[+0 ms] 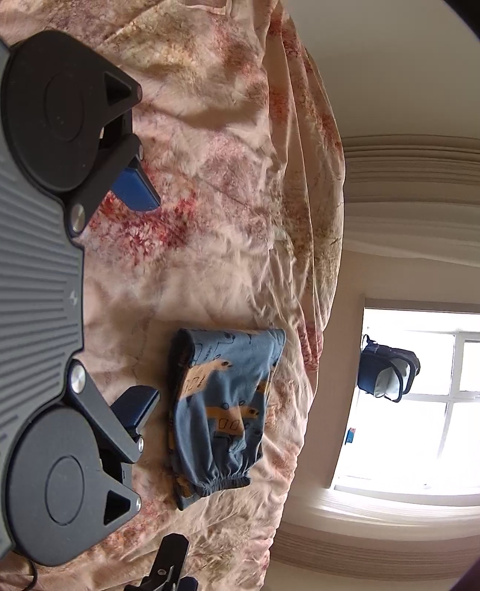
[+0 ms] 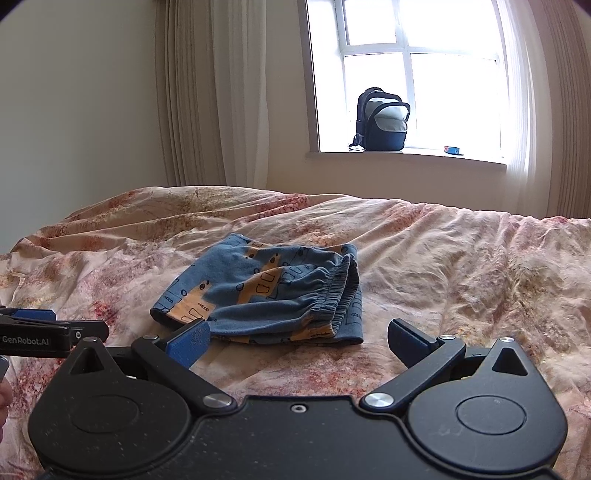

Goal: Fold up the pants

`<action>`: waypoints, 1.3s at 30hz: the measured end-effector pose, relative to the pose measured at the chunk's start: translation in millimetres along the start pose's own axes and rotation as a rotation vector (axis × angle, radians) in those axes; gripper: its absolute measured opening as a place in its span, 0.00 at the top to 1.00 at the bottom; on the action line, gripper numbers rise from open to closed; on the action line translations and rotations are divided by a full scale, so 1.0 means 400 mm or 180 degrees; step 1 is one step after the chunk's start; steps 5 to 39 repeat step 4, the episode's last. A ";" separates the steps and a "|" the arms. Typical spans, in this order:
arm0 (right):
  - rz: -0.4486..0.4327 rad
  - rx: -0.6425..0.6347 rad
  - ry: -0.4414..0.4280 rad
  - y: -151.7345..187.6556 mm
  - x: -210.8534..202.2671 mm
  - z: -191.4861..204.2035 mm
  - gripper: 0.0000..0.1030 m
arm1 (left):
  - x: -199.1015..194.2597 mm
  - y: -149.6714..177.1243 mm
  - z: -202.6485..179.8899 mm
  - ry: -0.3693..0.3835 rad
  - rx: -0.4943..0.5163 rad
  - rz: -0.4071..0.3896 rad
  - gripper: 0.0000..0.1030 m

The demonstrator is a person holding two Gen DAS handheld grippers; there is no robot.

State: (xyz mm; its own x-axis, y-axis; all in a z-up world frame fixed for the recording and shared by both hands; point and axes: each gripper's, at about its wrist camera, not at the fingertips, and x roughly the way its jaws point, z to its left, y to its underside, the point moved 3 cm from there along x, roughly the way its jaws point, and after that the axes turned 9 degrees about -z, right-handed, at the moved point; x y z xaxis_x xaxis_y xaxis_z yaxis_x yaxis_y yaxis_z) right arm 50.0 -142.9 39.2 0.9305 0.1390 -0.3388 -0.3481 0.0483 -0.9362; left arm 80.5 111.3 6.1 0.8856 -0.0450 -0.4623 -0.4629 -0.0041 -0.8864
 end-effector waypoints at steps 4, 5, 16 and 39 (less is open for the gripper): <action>0.0009 0.0005 -0.0028 0.002 0.000 0.001 0.01 | 0.001 0.005 0.000 0.0029 -0.0038 0.0016 0.00; 0.0009 0.0005 -0.0028 0.002 0.000 0.001 0.01 | 0.001 0.005 0.000 0.0029 -0.0038 0.0016 0.00; 0.0009 0.0005 -0.0028 0.002 0.000 0.001 0.01 | 0.001 0.005 0.000 0.0029 -0.0038 0.0016 0.00; 0.0009 0.0005 -0.0028 0.002 0.000 0.001 0.01 | 0.001 0.005 0.000 0.0029 -0.0038 0.0016 0.00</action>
